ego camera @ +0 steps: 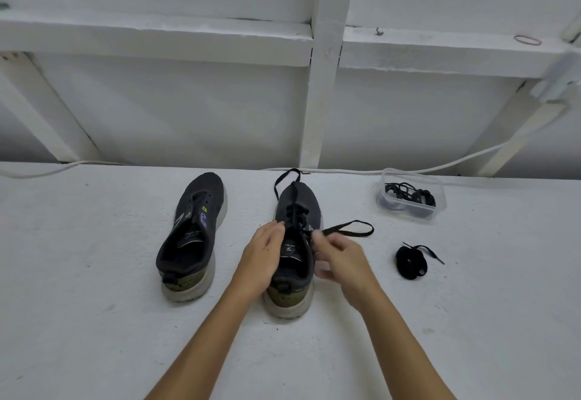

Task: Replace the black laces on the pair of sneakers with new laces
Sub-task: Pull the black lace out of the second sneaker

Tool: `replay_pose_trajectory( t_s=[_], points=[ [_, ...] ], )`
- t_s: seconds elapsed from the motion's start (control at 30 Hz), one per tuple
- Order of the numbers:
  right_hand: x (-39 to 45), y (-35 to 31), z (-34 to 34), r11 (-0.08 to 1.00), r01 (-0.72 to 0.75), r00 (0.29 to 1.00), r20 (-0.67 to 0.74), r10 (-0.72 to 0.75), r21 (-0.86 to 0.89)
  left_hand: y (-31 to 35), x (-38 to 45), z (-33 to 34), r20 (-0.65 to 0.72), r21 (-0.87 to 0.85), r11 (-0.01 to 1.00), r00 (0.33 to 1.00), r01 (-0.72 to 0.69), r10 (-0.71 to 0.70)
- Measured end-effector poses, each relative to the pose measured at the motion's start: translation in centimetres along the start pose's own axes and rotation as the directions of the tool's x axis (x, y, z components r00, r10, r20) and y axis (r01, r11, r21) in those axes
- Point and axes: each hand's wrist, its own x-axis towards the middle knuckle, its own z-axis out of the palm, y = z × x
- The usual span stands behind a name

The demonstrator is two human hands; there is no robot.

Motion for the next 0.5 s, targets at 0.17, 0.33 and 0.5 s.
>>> replay_pose_trajectory(
  t_s=[0.17, 0.33, 0.5],
  points=[
    [0.7, -1.2, -0.3, 0.988, 0.136, 0.980, -0.156, -0.123, 0.072, 0.1, -0.1, -0.1, -0.005, -0.019, 1.000, 1.000, 0.005, -0.005],
    [0.9, -1.8, -2.6, 0.999, -0.033, 0.999, -0.030, 0.033, -0.029, 0.0, -0.2, 0.0, -0.007, -0.037, 0.999, 1.000, 0.013, -0.013],
    [-0.3, -0.8, -0.4, 0.985, 0.062, 0.993, 0.110, -0.045, -0.158, 0.1, -0.1, -0.1, -0.007, -0.015, 1.000, 1.000, -0.013, 0.013]
  ],
)
